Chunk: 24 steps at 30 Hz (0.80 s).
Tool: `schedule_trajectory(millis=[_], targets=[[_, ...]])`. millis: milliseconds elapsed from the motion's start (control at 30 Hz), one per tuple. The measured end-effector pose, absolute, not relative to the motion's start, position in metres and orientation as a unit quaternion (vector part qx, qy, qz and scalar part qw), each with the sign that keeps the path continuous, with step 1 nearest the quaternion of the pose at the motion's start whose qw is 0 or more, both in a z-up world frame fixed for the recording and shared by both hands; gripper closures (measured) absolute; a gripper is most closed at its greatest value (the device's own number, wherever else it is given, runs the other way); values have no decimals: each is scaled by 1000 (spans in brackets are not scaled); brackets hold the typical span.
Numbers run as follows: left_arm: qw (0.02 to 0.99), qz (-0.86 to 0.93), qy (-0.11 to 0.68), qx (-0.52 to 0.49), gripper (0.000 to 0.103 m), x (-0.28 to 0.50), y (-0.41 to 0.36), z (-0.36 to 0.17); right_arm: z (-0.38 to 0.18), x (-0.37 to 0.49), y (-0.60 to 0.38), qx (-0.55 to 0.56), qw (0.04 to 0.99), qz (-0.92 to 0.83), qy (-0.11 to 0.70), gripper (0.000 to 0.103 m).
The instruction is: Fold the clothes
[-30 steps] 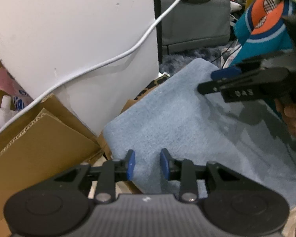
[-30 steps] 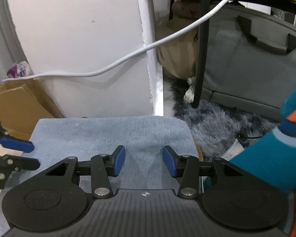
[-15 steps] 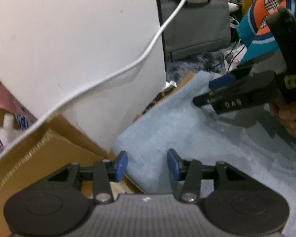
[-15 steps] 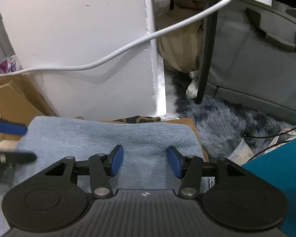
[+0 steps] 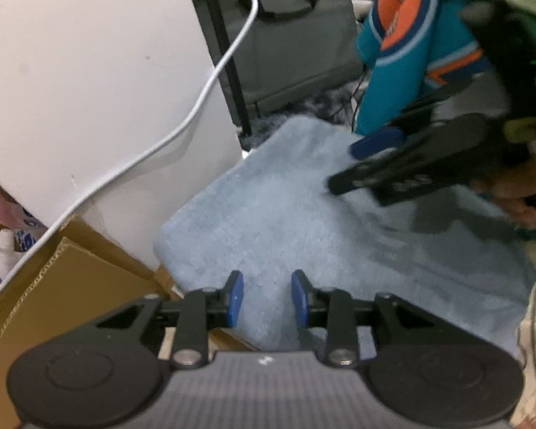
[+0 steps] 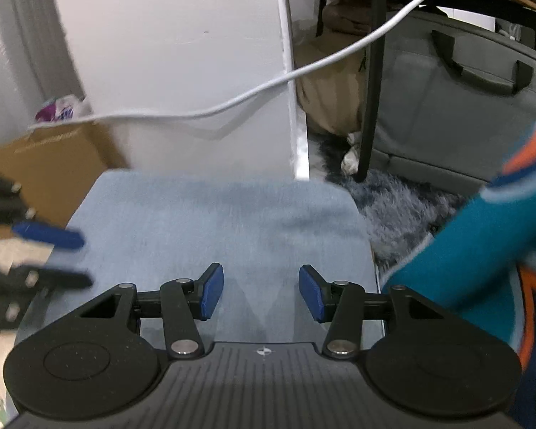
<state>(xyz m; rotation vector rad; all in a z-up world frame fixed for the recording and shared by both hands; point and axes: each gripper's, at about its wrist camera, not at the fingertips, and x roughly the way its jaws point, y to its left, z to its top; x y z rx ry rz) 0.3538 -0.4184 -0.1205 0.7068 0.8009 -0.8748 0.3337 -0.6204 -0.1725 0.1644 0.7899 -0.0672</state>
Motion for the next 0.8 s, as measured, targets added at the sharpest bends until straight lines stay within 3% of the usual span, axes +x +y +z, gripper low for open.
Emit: schedule_trajectory(millis=[233,533,800], targets=[[774,-380,369,347,61,358,-425,-133,-184,277,-607,80,915,-70,390,52],[776,-371,368,353,60,361,-430,-145,-182,226,-595,82,911,-78,396,54],[777,-363,358,370,60,357,-435,-149,-183,174,-585,102,907,-97,397,77]])
